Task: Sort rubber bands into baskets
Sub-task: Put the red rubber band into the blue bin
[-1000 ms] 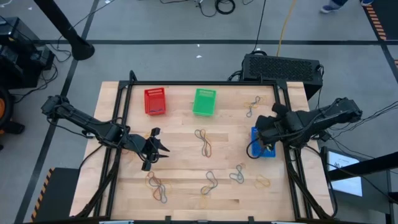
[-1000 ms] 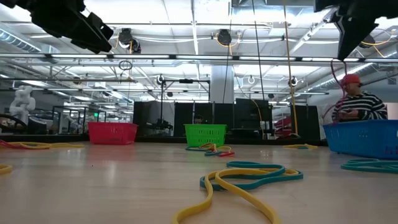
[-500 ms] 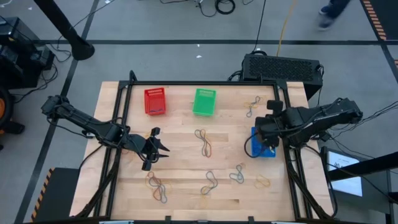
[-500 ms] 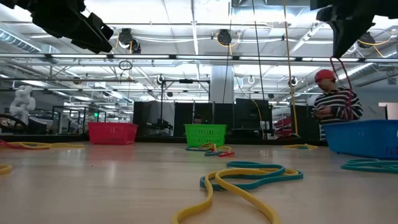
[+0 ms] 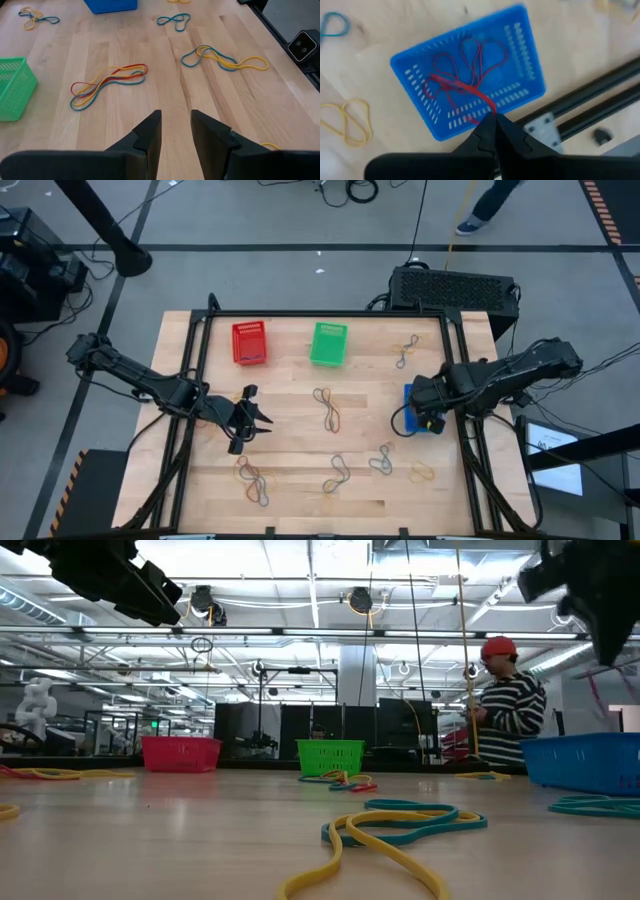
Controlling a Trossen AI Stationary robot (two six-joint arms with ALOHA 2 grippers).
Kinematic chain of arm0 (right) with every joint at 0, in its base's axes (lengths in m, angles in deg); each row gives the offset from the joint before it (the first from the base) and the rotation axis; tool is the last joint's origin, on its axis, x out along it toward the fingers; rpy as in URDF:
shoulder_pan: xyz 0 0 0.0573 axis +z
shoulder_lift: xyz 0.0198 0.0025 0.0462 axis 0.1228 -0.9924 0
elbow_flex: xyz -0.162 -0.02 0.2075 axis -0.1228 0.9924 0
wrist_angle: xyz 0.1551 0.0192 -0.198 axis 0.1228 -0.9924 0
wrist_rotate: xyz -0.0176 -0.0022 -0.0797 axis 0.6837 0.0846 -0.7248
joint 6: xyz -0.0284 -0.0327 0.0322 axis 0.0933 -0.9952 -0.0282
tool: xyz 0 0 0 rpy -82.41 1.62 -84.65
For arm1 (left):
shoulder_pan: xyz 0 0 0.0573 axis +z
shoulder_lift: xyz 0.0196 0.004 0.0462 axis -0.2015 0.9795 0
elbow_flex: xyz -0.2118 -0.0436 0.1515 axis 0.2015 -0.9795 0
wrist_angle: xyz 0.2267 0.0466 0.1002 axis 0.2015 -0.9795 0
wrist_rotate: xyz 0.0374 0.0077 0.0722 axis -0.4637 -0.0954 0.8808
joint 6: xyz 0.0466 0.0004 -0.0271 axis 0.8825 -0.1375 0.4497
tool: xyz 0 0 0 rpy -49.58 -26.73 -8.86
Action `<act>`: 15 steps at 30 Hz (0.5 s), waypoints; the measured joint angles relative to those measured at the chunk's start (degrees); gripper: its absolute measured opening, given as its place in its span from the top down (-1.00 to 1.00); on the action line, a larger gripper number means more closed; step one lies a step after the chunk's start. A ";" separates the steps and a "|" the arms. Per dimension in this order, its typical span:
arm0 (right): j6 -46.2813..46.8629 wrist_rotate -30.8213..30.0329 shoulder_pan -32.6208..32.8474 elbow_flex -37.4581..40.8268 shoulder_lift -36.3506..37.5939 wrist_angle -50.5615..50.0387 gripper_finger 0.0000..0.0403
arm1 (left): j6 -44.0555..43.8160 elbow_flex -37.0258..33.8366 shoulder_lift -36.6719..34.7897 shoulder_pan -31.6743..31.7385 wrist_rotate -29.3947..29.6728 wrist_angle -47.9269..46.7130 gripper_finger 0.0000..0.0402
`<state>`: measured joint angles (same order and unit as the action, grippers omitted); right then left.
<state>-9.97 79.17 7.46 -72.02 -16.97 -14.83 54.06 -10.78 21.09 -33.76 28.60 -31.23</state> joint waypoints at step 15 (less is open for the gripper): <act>5.92 -3.69 -0.48 13.52 0.00 16.13 1.00 | 0.00 0.00 0.00 -0.01 0.38 0.13 0.45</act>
<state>-4.04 75.48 6.98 -58.50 -16.97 1.31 54.06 -10.78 21.09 -33.77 28.98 -31.10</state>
